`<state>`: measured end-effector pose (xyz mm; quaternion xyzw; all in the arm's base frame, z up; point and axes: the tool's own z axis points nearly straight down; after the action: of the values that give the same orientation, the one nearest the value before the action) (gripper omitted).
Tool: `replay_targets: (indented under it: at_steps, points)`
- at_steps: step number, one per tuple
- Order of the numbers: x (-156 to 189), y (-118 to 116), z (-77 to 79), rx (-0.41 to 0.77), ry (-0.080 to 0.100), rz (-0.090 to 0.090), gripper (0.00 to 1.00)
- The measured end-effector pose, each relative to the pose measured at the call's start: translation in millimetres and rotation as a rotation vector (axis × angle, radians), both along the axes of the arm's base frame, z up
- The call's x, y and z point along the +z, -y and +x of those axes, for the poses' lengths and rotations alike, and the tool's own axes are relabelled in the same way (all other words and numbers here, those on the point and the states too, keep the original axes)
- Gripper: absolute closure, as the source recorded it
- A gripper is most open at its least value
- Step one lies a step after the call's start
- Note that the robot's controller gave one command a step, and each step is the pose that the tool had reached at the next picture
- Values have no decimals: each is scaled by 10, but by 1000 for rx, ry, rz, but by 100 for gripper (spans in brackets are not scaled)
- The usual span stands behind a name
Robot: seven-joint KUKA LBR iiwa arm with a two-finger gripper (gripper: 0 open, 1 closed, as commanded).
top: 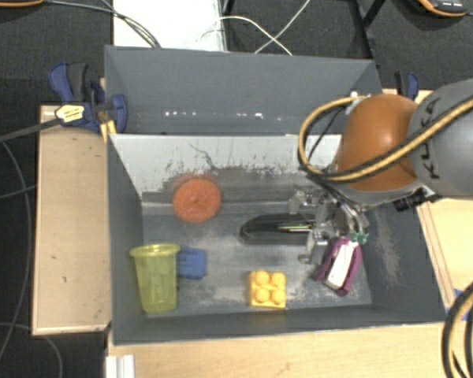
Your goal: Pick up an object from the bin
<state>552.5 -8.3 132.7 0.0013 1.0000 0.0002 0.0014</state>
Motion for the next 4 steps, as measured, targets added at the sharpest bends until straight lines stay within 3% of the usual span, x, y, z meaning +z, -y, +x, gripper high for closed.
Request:
replay_targets:
  at_steps: [1, 2, 3, 4]
  points:
    - [-622, -75, 382, 9, -4, 1, 0]
    - [-620, -48, 366, -65, -2, 1, 0]
    - [-614, -76, 392, 8, 1, 2, 0]
    - [-614, -55, 377, -42, -1, 2, 0]
